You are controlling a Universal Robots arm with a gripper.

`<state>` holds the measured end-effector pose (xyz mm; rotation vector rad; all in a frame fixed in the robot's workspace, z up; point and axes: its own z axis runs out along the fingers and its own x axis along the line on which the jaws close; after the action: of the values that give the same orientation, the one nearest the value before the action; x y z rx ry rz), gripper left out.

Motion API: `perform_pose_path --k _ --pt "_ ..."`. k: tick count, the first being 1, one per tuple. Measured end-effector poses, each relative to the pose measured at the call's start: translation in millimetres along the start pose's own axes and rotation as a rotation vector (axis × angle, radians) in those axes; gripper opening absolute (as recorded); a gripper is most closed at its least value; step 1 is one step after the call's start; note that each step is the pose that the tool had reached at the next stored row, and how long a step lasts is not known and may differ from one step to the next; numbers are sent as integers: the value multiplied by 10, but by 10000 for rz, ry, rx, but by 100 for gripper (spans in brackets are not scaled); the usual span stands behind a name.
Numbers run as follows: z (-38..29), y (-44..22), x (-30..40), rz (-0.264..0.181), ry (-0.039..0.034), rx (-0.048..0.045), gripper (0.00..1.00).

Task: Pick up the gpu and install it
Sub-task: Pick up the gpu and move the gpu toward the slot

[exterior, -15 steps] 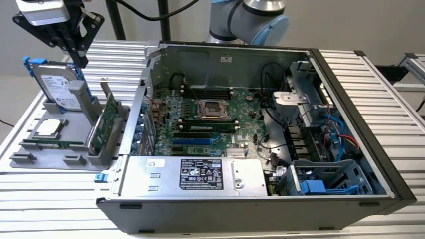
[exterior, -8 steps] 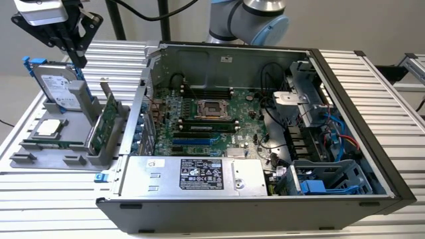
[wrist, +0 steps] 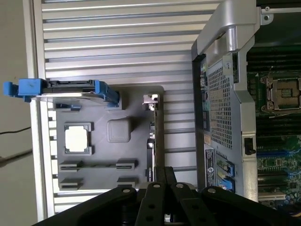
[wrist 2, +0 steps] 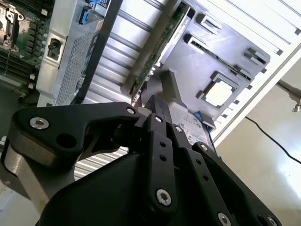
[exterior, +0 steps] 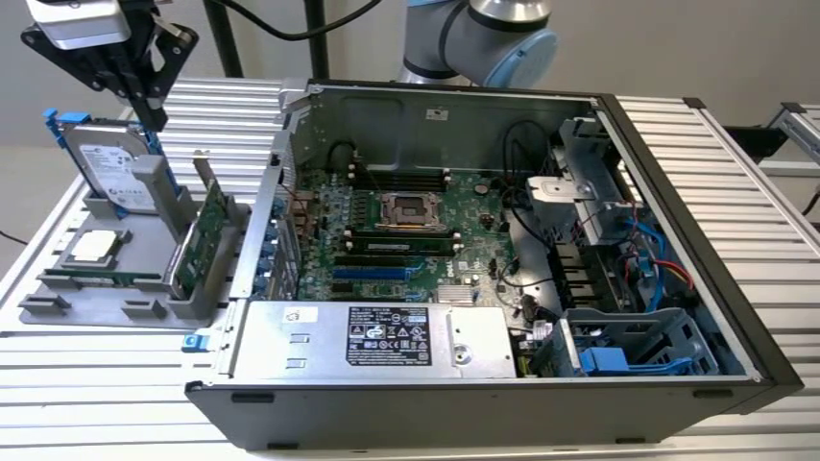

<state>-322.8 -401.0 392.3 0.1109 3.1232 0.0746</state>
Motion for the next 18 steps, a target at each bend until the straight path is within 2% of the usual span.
perform_pose_path --k 9,18 --pt "-2 -6 86 0 1 0 0" --pt "-2 -6 92 0 0 0 0"
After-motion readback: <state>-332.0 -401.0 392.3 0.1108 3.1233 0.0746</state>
